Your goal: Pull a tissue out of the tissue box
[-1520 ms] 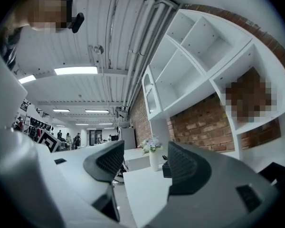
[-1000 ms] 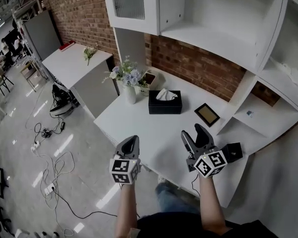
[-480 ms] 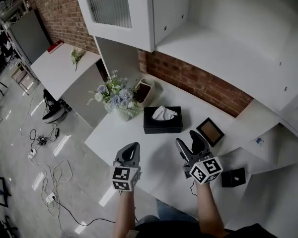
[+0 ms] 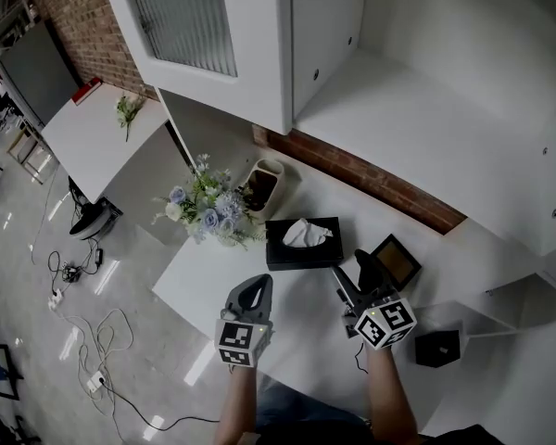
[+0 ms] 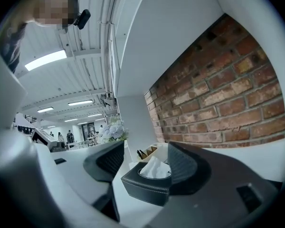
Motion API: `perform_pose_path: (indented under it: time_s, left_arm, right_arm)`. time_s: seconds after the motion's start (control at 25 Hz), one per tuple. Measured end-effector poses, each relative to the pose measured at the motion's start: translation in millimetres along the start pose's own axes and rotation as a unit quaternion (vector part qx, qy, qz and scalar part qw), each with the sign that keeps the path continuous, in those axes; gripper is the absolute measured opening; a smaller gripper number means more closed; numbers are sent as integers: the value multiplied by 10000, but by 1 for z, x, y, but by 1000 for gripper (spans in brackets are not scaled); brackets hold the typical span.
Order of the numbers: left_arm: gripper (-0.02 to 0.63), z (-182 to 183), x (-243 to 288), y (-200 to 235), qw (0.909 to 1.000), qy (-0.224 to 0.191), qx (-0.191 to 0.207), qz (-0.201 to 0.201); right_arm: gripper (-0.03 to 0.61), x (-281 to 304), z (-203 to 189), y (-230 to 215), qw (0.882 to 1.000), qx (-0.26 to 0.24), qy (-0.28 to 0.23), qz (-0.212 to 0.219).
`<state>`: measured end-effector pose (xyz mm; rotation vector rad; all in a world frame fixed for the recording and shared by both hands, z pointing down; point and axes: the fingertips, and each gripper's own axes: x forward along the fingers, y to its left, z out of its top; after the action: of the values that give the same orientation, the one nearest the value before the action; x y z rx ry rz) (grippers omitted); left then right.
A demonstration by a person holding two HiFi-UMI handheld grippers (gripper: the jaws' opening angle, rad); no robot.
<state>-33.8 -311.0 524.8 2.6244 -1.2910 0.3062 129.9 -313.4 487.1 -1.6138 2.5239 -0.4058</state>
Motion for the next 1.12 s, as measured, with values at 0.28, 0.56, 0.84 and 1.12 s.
perform_pose_path:
  time_s: [0.28,0.56,0.84,1.12]
  left_arm:
    - [9,-4,18,12,9997,105,-35,-211]
    - [9,-10,25,5,9989,223,-69,-401]
    - [9,-16,24,7,9988,263,-127,-397]
    - [9,-26,20,7,9987,389,-81,-313]
  right_arm:
    - [267,28,2,-8,9989,-387,255,-54]
    - [267,61,10,-13,9881,-1213,879,346]
    - [267,94,3,-2,9482,-2422,1768,1045]
    - [265,116,-41,0,8783,-3245,3072,1698]
